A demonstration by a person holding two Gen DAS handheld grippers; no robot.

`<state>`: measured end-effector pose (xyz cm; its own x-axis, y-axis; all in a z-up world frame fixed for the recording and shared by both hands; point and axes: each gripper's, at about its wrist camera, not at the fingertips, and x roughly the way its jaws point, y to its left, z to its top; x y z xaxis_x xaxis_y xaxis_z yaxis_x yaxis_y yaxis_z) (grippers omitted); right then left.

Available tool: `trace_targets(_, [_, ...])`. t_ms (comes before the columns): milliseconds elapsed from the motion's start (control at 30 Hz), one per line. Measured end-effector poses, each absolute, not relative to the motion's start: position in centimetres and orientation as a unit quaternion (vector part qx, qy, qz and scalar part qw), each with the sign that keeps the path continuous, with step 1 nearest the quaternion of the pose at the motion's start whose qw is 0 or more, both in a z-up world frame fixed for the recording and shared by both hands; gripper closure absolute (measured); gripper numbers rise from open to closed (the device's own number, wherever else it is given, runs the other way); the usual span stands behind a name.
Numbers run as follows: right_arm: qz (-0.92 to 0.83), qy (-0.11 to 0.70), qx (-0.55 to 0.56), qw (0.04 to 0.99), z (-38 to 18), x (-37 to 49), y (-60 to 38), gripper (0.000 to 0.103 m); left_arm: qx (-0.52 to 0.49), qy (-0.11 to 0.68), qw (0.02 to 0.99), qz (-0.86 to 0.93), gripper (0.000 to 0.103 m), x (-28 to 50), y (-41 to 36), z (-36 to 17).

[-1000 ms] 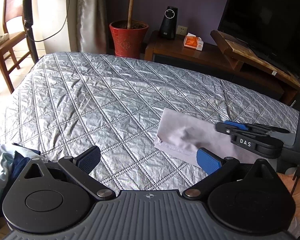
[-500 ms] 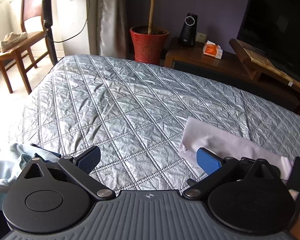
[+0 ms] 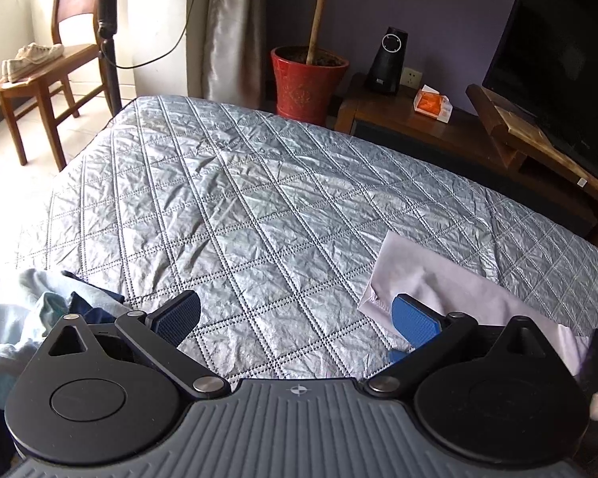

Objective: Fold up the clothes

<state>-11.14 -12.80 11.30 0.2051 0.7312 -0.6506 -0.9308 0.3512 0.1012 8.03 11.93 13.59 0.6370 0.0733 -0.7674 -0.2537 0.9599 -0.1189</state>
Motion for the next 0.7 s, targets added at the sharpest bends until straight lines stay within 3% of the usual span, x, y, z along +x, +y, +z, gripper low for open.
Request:
trace_targets(133, [0.477, 0.331, -0.111, 0.807, 13.0, -7.3, -18.0, 0.045, -0.11, 0.422, 0.896, 0.084, 0.0, 8.0, 11.7, 13.4])
trace_targets(200, [0.433, 0.359, -0.104, 0.82, 13.0, -4.2, -20.4, 0.041, -0.109, 0.422, 0.896, 0.082, 0.0, 8.0, 11.6, 13.3])
trace_targets(500, [0.365, 0.401, -0.173, 0.822, 11.8, 2.0, -22.8, 0.037, -0.1, 0.431, 0.894, 0.073, 0.0, 8.3, 10.2, 12.6])
trace_targets(700, [0.381, 0.421, -0.159, 0.808, 10.8, 3.2, -23.1, 0.032, -0.096, 0.433, 0.893, 0.068, 0.0, 8.6, 9.6, 12.5])
